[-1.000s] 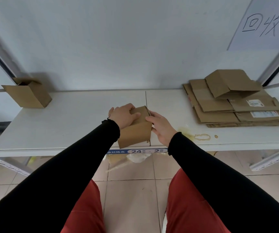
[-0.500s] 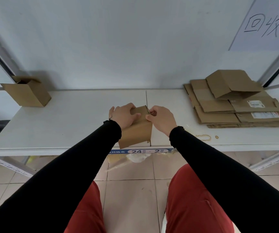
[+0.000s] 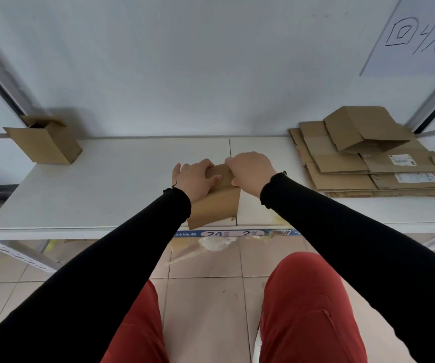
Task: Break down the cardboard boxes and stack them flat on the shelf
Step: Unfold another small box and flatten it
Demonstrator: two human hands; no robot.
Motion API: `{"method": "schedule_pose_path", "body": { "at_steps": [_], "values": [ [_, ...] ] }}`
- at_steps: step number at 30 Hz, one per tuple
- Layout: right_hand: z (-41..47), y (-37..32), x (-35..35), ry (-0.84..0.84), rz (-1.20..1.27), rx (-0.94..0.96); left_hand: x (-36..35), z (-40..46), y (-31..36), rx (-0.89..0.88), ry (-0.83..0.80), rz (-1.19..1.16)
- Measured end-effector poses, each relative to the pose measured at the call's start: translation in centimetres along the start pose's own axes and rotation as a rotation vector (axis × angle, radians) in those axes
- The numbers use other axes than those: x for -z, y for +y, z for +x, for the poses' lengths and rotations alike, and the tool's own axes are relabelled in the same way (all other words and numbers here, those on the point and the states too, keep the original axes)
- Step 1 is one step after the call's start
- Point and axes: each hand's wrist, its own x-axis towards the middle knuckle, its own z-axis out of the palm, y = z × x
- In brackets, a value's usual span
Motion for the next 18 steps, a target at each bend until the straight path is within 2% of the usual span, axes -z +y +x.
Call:
{"method": "schedule_pose_path", "body": {
  "at_steps": [4, 7, 11, 14, 16, 18],
  "values": [
    [0.3, -0.5, 0.9, -0.039, -0.197, 0.040, -0.1, 0.0, -0.1, -0.006, 0.009, -0.001],
    [-0.2, -0.1, 0.4, 0.000, -0.278, 0.116, -0.2, 0.0, -0.2, -0.015, 0.010, 0.005],
    [-1.8, 1.0, -0.8, 0.051, -0.205, 0.234, -0.2, -0.1, -0.1, -0.019, 0.009, 0.014],
    [-2.1, 1.5, -2.4, 0.207, 0.097, 0.088, -0.2, -0.1, -0.1, -0.013, 0.013, 0.022],
    [-2.3, 1.3, -3.9, 0.274, 0.447, -0.125, -0.2, -0.1, -0.1, -0.009, 0.011, 0.027],
    [-2.6, 0.4, -5.3, 0.269, 0.826, -0.319, -0.2, 0.0, 0.0, -0.006, 0.006, 0.028]
  ]
}}
